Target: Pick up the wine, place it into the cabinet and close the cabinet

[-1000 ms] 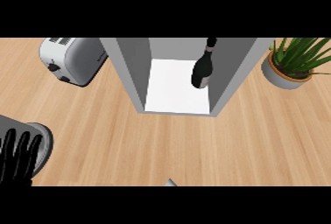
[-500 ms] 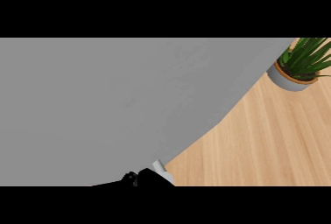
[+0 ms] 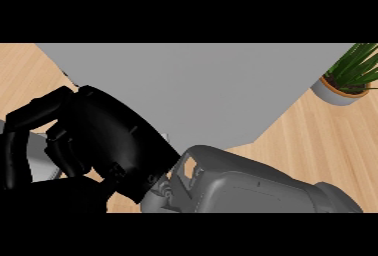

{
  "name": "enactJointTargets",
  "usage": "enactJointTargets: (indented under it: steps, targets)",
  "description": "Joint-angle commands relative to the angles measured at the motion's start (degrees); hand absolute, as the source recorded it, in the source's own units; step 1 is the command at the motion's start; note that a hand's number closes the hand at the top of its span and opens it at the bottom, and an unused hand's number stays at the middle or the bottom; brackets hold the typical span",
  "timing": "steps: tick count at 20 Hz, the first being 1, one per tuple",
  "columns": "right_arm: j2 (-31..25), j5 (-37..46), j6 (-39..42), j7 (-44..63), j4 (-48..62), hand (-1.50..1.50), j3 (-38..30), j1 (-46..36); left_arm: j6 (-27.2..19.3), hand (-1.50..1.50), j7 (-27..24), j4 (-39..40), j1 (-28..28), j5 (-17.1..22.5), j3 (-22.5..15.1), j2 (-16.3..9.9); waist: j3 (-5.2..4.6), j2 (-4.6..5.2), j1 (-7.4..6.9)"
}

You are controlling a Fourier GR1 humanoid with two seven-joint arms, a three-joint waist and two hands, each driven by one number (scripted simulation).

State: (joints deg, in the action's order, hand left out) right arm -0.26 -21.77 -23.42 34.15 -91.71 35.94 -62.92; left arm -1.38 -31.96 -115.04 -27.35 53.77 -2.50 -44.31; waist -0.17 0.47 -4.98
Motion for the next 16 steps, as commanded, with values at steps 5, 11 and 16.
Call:
enactJointTargets:
  steps: [5, 11, 16]
  targets:
    - [0.26, -22.27, 15.22, 0.32, 14.34, 1.5, -2.82, -8.29, 2.02, -1.5, 2.16, 0.89, 1.55, 2.09, 2.67, -1.29, -0.01, 0.8, -0.61]
    - [0.26, -30.55, 22.33, -4.14, 30.88, 1.5, -8.21, -13.73, 2.96, -1.5, 4.18, 2.28, 2.74, 4.37, 7.3, -2.61, 0.03, 0.37, 0.89]
    - [-0.83, -20.67, 25.48, -16.71, 42.04, 1.5, -11.84, -13.46, 5.32, -1.5, 3.88, 2.28, -0.93, 5.09, 10.09, -1.99, 0.09, 0.22, 1.19]
